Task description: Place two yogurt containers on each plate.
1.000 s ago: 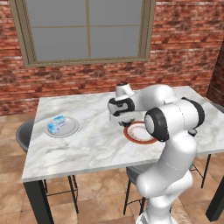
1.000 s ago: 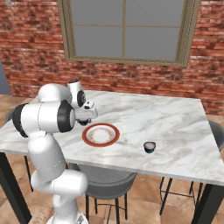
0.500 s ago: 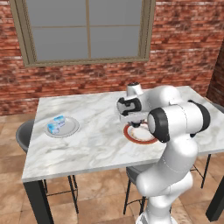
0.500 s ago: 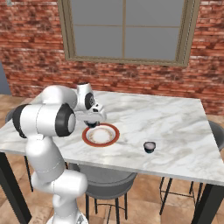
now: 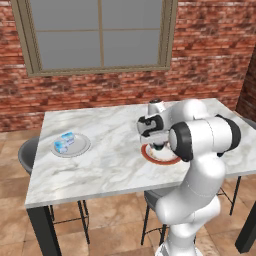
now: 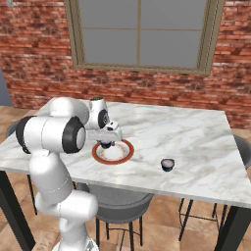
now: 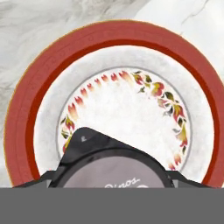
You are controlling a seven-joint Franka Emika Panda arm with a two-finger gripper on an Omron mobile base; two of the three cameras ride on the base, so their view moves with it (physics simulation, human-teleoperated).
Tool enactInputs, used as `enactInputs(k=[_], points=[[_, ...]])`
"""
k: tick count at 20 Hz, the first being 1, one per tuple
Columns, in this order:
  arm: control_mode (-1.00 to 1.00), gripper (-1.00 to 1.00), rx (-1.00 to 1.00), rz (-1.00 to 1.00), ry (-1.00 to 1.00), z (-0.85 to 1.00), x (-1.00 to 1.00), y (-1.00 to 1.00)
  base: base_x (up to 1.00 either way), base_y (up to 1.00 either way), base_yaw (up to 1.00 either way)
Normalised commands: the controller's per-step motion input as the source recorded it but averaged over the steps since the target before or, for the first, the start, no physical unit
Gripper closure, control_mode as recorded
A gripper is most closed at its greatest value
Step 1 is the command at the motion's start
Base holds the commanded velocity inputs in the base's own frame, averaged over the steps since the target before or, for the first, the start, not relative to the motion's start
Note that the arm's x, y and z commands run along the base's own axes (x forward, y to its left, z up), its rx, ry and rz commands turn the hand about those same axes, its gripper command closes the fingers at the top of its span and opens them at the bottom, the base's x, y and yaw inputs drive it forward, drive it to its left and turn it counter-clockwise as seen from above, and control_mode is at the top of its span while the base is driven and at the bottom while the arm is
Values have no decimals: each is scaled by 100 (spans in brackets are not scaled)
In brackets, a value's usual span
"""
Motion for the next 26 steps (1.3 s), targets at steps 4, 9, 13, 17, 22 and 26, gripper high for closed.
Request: enactInputs(k=[4,9,13,17,22,26], points=[[-100,100,0,0,2,-27,0,-3,0,0,0],[-100,100,0,0,2,-30,0,0,0,0,0],[-100,-100,0,0,3,-20,0,0,0,0,0],[-100,-100,0,0,0,-3,0,0,0,0,0],[-100,-100,1,0,0,6,-19,-11,0,0,0],[-100,-100,1,0,0,20,-26,-10,0,0,0]])
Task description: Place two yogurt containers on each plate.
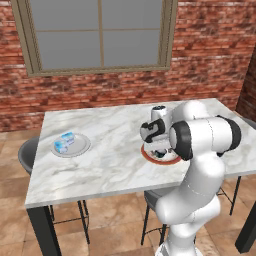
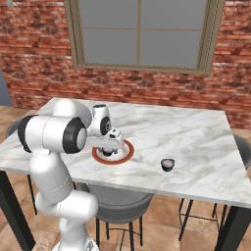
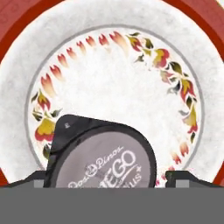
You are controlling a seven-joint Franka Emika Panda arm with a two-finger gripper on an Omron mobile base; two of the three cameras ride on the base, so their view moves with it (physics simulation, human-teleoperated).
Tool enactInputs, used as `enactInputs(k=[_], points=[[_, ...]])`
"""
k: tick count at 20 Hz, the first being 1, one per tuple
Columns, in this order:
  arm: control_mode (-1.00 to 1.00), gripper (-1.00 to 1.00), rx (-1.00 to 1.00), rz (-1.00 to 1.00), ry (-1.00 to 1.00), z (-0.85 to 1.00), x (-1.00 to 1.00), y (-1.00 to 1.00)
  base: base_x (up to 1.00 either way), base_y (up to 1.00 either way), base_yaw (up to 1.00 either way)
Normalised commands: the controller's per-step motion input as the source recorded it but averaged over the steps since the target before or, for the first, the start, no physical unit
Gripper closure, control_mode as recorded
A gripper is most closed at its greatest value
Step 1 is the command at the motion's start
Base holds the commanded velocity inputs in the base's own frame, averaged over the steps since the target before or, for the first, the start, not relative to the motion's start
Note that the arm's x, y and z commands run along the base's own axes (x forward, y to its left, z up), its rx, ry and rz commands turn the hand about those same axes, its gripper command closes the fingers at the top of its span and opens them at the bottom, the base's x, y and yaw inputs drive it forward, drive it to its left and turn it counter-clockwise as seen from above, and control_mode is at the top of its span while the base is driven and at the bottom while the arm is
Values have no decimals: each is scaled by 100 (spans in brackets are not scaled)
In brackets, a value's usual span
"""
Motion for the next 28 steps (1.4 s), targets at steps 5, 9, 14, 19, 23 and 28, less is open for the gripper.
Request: enactInputs(k=[5,9,14,19,23,28], points=[[-100,-100,8,0,-1,51,-25,-16,0,0,0],[-100,-100,14,0,0,73,-8,-2,0,0,0],[-100,-100,12,0,0,67,-8,-2,0,0,0],[-100,-100,5,-12,2,57,-18,-35,0,0,0],[-100,-100,0,-23,22,33,-14,-66,0,0,0],[-100,-100,0,-20,30,8,-11,-72,0,0,0]])
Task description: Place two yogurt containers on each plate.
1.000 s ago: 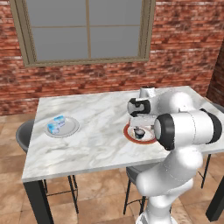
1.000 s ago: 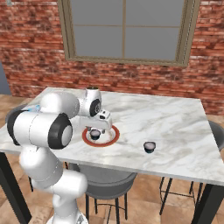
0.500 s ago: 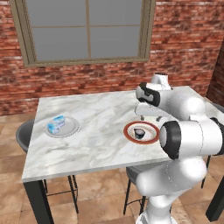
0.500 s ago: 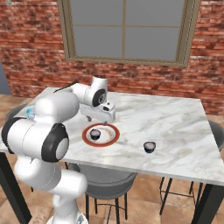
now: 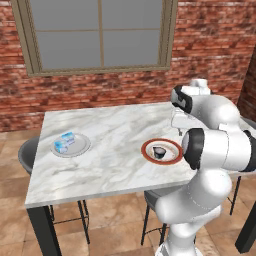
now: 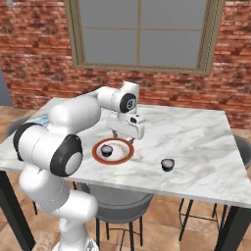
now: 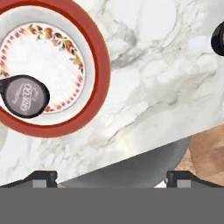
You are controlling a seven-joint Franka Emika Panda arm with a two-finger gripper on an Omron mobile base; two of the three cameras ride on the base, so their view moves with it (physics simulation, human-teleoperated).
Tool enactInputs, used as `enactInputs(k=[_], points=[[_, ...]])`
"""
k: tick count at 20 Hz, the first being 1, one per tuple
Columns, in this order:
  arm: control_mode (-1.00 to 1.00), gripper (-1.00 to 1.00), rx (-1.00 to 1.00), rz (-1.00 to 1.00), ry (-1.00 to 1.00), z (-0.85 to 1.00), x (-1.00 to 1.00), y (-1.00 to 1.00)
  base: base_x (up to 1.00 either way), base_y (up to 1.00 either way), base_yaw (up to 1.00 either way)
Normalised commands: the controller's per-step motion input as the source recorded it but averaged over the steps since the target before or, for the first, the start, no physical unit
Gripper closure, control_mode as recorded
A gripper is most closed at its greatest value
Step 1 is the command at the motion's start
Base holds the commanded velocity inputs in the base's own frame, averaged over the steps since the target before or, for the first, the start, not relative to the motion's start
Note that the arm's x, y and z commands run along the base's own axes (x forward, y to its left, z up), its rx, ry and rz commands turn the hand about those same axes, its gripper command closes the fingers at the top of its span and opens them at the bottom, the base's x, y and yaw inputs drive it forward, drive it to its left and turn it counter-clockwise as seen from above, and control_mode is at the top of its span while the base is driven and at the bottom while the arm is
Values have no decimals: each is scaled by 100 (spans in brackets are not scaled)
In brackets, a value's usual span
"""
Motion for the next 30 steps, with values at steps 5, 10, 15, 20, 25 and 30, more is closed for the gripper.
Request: enactInputs(k=[5,10,15,20,25,30], points=[[-100,-100,0,-18,16,0,-13,-74,0,0,0],[-100,-100,0,-16,2,-7,-16,-65,0,0,0],[-100,-100,0,-10,0,-14,-15,-55,0,0,0],[-100,-100,0,-4,1,-17,-8,-51,0,0,0],[-100,-100,-4,0,4,-16,0,-35,0,0,0],[-100,-100,-7,0,3,-20,0,-19,0,0,0]])
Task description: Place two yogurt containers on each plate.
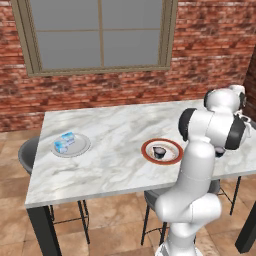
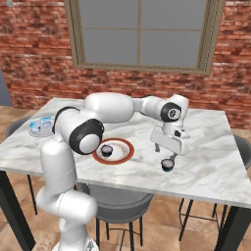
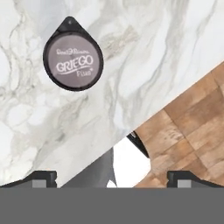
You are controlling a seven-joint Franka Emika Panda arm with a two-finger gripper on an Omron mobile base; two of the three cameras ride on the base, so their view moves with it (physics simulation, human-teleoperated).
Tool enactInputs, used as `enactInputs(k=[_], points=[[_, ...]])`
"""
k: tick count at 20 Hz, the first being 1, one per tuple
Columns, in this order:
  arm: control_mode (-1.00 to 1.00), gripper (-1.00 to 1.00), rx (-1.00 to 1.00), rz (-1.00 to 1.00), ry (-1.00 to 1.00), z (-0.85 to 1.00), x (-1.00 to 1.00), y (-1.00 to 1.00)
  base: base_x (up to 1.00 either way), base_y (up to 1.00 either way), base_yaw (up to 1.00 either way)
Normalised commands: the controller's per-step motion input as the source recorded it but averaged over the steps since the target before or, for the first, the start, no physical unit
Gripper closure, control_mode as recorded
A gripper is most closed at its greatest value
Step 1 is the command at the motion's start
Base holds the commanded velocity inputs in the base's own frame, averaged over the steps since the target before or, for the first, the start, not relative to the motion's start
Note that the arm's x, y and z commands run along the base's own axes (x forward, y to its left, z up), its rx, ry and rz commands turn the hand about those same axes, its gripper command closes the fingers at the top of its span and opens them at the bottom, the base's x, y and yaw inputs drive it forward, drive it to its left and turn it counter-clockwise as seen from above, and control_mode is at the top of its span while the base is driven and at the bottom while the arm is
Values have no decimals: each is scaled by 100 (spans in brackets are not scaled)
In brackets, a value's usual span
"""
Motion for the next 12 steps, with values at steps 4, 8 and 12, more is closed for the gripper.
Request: enactInputs(k=[4,8,12], points=[[-100,-100,-8,0,2,-23,0,-10,0,0,0],[-100,-100,-7,0,1,-22,2,-5,0,0,0],[-100,-100,0,0,0,-17,10,0,0,0,0]])
